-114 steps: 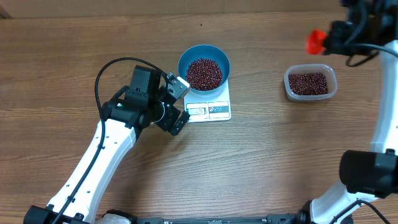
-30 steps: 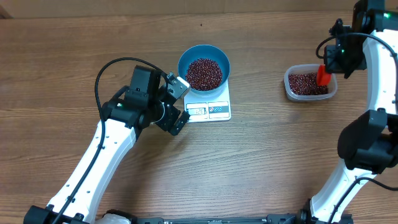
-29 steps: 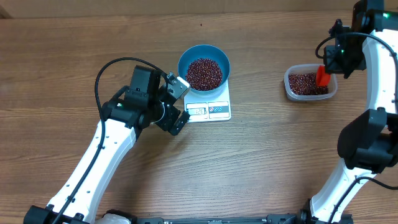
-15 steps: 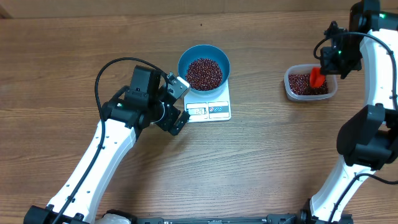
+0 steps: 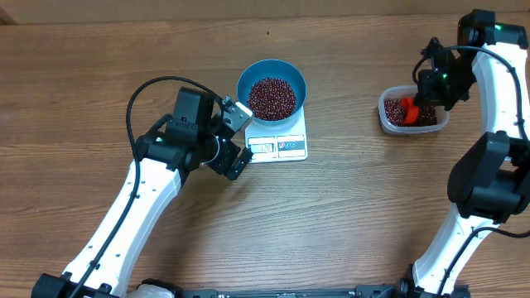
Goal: Scoop item into bowl and weigh 150g on scale
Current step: 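Return the scoop to the bean tub and dig in, then lift the filled scoop and carry it over the teal bowl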
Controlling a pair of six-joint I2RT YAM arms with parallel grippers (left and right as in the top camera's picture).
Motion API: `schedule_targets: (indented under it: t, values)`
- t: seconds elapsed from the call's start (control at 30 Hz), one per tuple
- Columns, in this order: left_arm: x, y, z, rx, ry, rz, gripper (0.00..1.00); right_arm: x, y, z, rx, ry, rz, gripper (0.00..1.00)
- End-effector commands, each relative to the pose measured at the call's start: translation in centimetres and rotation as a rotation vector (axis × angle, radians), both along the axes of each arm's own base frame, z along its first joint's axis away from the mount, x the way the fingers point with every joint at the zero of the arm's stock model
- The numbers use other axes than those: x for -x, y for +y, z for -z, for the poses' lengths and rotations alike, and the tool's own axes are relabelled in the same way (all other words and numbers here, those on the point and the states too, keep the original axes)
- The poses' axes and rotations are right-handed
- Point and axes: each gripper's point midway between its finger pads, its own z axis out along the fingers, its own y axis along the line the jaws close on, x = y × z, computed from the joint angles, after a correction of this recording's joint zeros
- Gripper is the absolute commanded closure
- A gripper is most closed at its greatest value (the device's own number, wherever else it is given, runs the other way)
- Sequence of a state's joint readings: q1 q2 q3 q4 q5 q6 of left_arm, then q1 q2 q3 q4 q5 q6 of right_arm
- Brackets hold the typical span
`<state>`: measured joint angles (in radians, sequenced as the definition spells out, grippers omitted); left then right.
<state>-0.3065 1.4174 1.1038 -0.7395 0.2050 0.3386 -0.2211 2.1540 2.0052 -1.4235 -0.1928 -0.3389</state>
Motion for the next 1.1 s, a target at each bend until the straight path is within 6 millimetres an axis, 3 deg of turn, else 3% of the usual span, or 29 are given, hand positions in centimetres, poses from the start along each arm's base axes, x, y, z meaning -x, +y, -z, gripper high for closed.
schedule_targets:
  t: [0.0,0.3,0.43,0.93,1.07]
  values:
    - [0.0,0.1,-0.6,0.014,-0.015,-0.011,0.00,-0.3,1.7,0.1,-0.103,-0.013,-0.012,0.96]
    - [0.0,0.1,-0.6,0.014,-0.015,-0.011,0.01,0.9,2.3,1.1,-0.230,0.029,0.024,0.96]
    - [0.0,0.1,-0.6,0.014,-0.015,-0.011,0.00,1.2,1.6,0.0,-0.360,0.007,0.073,0.96]
    - [0.0,0.1,-0.6,0.013,-0.015,-0.011,0.00,1.9,-6.0,-2.9,-0.605,-0.142,0.324,0.96]
    - [0.0,0.1,-0.6,0.014,-0.015,-0.011,0.00,2.5,-6.1,-4.3,-0.686,-0.212,0.263,0.96]
